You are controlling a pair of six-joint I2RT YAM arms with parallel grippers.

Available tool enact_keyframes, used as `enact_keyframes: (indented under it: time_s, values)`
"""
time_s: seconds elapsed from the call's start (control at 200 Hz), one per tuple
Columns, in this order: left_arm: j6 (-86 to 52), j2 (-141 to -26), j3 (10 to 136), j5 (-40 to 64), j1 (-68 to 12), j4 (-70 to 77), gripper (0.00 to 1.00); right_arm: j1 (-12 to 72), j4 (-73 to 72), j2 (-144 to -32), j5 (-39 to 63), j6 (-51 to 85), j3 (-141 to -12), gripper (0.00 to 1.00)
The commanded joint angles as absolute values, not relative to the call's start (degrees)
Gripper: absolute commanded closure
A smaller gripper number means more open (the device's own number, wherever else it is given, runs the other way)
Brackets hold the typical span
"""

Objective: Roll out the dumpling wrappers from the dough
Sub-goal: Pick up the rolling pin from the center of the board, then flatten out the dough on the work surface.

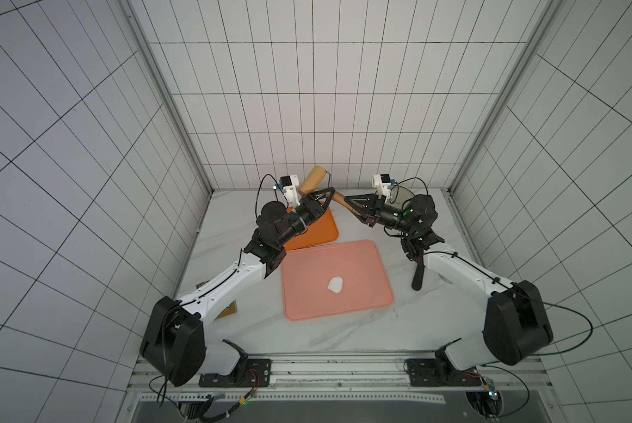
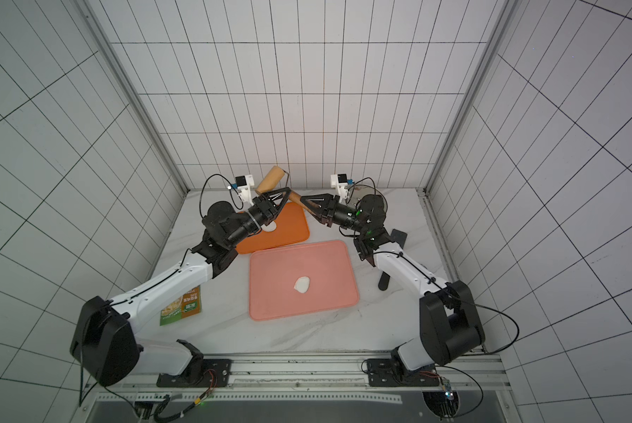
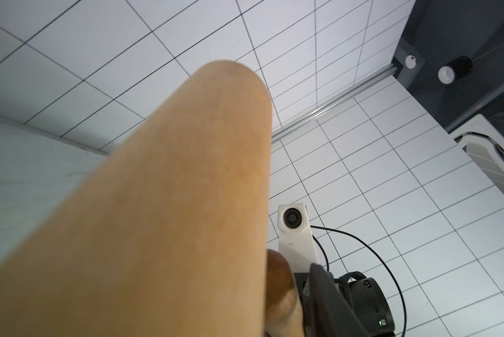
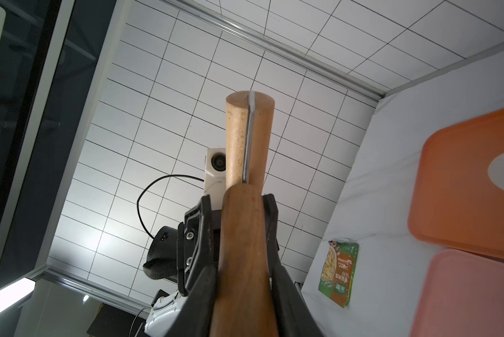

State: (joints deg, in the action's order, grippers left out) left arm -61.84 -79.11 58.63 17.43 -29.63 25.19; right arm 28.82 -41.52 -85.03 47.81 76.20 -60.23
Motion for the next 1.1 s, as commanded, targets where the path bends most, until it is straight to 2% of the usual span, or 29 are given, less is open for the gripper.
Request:
enact_keyframes:
  time_s: [0.0,0.155,0.37,0.59,0.845,1.095]
  values:
    - [-59.0,-76.9,57.3,17.6,-28.6,24.0,0.41,26.7,-36.3,-82.4,46.5,72.5,-62.3,1.00]
    - [-57.9,-75.8,55.8,18.1,-27.7,20.3,0.30,24.8,-26.9,-80.7,45.9,68.0,-62.1,1.00]
    - [-52.5,-70.4,54.7,17.9,-24.4,3.4,0.28,20.6,-0.1,-77.6,44.2,53.9,-63.6,1.00]
    - [-44.4,-65.0,54.3,13.6,-20.9,-16.8,0.29,18.9,30.4,-77.4,33.9,34.7,-70.4,1.00]
    - [-39.3,-65.3,53.7,10.5,-18.9,-31.5,0.32,19.2,47.7,-80.3,26.3,25.4,-78.0,1.00]
    - [-36.4,-71.0,54.2,8.7,-17.6,-42.4,0.45,22.0,55.2,-83.5,25.9,21.8,-82.7,1.00]
